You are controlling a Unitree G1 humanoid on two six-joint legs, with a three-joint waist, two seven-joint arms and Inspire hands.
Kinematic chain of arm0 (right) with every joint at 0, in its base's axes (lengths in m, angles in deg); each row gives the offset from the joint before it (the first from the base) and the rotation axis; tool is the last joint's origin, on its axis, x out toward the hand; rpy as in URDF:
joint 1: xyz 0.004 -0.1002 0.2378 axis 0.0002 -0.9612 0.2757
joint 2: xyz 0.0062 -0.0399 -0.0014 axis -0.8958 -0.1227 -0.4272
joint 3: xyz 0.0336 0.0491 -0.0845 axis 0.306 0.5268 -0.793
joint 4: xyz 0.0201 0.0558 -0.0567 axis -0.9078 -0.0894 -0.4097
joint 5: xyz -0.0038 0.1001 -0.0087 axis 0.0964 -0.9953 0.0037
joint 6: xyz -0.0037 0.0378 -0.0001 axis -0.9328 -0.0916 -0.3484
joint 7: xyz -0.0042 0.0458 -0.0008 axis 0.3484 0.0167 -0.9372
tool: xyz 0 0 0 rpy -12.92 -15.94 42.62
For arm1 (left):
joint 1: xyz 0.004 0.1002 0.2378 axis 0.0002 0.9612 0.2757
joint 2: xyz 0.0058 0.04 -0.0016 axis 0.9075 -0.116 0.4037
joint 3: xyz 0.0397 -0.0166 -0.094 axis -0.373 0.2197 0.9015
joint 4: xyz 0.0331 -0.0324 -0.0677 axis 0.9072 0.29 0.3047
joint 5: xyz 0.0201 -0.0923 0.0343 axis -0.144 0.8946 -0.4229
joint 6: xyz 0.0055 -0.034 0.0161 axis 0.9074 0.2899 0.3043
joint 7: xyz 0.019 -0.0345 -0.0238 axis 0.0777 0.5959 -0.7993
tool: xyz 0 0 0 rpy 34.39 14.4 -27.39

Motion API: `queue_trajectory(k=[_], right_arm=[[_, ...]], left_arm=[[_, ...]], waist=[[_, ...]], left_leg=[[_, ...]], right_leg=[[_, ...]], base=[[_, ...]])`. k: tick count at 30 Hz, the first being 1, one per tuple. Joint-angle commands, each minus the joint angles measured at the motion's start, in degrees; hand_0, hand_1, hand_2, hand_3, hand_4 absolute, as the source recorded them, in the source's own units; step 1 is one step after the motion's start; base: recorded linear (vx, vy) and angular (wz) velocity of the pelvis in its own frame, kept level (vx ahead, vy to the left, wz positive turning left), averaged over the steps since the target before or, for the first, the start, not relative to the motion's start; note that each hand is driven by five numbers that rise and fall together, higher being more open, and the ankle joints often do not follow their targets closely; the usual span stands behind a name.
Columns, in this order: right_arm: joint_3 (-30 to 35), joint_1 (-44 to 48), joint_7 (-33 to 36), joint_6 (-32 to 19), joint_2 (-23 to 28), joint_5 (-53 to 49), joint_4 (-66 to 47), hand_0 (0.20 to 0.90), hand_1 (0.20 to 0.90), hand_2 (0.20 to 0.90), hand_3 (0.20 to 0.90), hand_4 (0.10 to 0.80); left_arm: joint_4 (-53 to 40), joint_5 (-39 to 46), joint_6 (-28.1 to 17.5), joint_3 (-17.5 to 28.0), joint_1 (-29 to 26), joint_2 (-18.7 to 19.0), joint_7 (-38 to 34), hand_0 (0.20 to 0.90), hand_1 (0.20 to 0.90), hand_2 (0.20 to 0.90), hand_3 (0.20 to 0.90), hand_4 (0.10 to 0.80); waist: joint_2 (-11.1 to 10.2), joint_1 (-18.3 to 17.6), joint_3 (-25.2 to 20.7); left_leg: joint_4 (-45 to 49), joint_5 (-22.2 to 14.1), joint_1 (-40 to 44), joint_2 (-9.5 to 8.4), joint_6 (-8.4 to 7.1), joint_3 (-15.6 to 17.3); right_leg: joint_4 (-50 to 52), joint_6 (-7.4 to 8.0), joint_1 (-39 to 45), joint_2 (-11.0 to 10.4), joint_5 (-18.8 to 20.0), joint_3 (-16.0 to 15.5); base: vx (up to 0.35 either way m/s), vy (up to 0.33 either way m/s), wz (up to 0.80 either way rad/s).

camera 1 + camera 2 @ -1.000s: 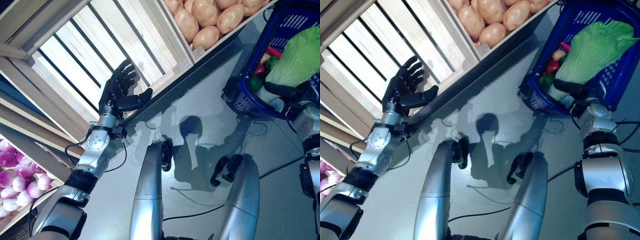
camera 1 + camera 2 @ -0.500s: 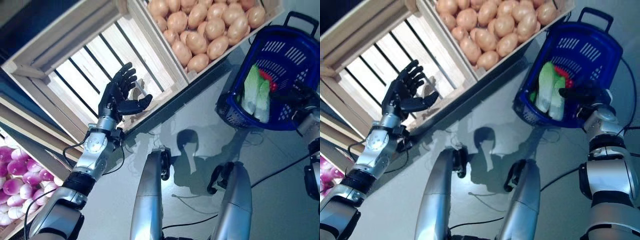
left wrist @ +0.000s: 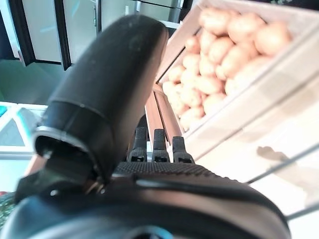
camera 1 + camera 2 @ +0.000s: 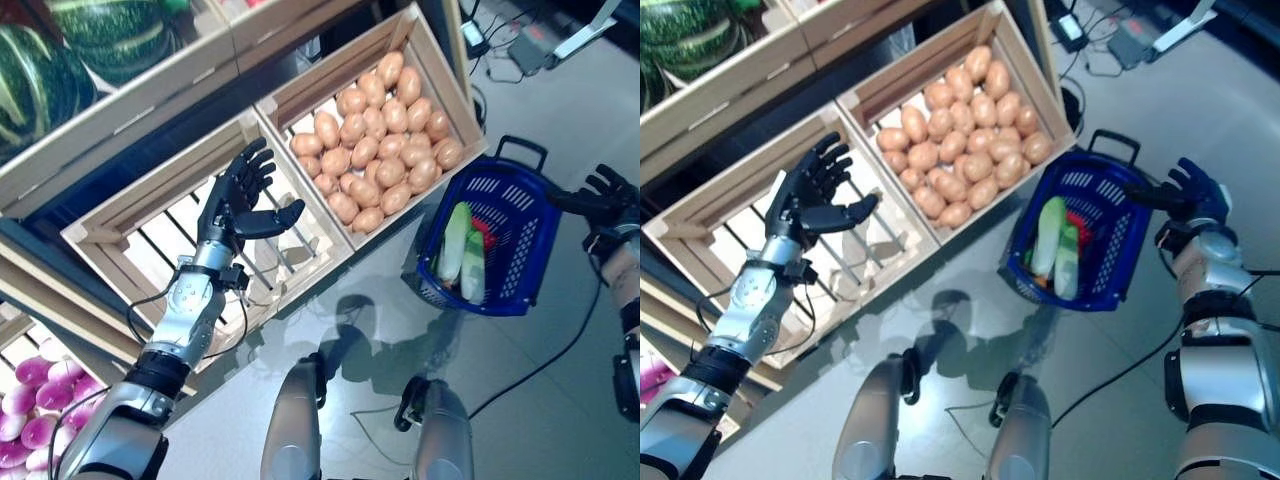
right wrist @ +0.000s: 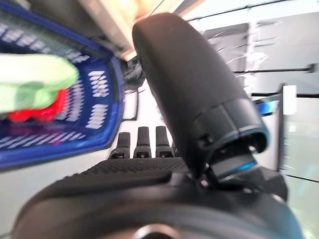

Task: Put vegetables into the basket

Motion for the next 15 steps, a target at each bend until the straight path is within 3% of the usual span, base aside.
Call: queue_trajectory(k=[1, 3, 8, 15], right_arm=[[-0.8, -7.3, 2.2, -6.2, -5.1, 0.7, -6.3, 0.9, 0.9, 0.9, 0.9, 0.8], [-0.5, -15.4, 1.9, -7.9, -10.8, 1.2, -11.9, 0.9, 0.9, 0.9, 0.9, 0.8], [-1.4, -27.7, -2.3, -9.5, -19.1, 1.0, -19.0, 0.9, 0.9, 0.9, 0.9, 0.8], [-4.7, -40.9, -1.7, -11.8, -28.8, 0.8, -29.2, 0.9, 0.9, 0.9, 0.9, 0.8]], left_arm=[[0.0, -4.3, -1.8, 1.1, 4.0, -4.1, 0.7, 0.9, 0.9, 0.9, 0.9, 0.8], [0.0, -6.6, -0.6, 1.6, 8.7, -7.1, 1.2, 0.9, 0.9, 0.9, 0.9, 0.8], [-0.4, -8.3, -1.0, 3.3, 15.9, -9.9, 3.1, 0.9, 0.9, 0.9, 0.9, 0.8], [-0.5, -8.7, -3.4, 5.5, 23.0, -12.5, 3.9, 0.9, 0.9, 0.9, 0.9, 0.8]], waist=[[-1.8, -0.6, -14.2], [-2.1, -0.9, -17.2], [-1.5, -1.4, -20.7], [-1.0, -3.2, -22.1]], left_leg=[[-14.1, 0.0, 10.4, -0.71, 2.83, 1.3], [-24.3, 3.8, 17.7, -1.81, 2.41, 1.9], [-38.8, 9.7, 25.1, -2.82, 1.65, 2.8], [-39.7, 9.6, 25.0, -2.73, 1.2, 3.8]], right_leg=[[-18.8, -3.33, 8.5, 3.7, 8.7, -1.1], [-28.9, -2.5, 15.9, 6.0, 12.3, -0.7], [-40.9, -1.93, 22.2, 8.5, 17.2, 0.1], [-41.3, -2.37, 22.2, 9.5, 16.7, 0.7]], base=[[0.273, -0.03, -0.27], [0.333, -0.033, -0.17], [0.13, -0.002, -0.08], [-0.007, 0.002, -0.06]])
